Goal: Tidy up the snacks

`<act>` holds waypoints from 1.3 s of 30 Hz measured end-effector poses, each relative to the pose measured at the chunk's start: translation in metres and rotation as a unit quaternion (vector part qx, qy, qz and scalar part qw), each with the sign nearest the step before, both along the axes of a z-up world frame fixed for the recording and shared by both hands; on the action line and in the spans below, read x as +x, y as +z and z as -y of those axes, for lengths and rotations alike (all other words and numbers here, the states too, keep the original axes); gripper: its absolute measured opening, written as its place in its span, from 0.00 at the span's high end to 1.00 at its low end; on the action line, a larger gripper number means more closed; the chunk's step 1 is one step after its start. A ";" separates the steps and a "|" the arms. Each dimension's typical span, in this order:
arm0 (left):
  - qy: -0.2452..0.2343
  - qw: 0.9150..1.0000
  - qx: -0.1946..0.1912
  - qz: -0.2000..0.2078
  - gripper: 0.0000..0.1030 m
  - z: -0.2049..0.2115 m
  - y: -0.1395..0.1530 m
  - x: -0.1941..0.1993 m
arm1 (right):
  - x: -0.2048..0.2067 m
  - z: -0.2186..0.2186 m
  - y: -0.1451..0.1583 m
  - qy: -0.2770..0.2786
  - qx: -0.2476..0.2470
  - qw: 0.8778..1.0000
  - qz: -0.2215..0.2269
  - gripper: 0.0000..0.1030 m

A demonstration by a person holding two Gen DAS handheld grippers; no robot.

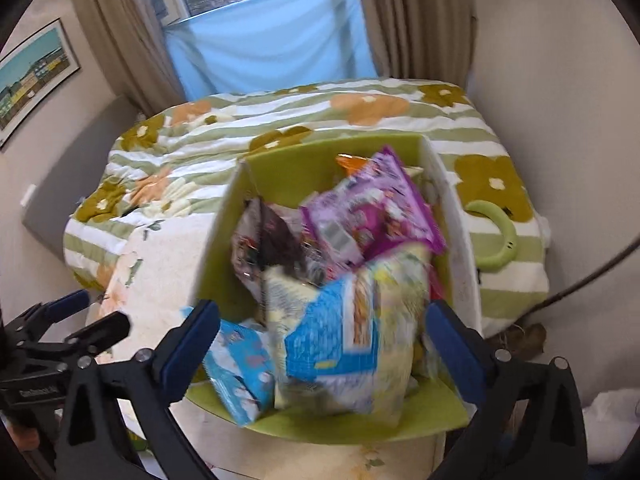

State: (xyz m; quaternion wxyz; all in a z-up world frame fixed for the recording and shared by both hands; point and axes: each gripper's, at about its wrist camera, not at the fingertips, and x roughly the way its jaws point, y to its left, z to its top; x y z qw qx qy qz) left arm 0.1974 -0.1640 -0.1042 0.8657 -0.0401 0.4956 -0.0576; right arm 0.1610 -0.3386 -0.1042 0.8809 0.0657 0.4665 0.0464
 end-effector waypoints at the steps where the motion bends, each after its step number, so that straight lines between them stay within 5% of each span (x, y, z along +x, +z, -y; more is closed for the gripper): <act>1: 0.000 1.000 -0.002 -0.001 0.01 -0.001 -0.001 -0.002 | -0.003 0.001 0.000 -0.002 0.001 1.000 0.002 0.01; 14: -0.014 0.997 0.025 0.076 0.01 -0.019 0.050 -0.054 | -0.056 -0.017 0.042 -0.024 -0.011 0.998 0.052 0.01; 25: 0.009 0.979 0.051 0.195 0.00 -0.073 0.129 -0.152 | -0.141 -0.075 0.102 -0.026 -0.051 0.990 0.126 0.01; 39: 0.019 0.977 0.065 0.204 0.00 -0.096 0.128 -0.204 | -0.187 -0.109 0.107 -0.027 -0.063 0.986 0.149 0.01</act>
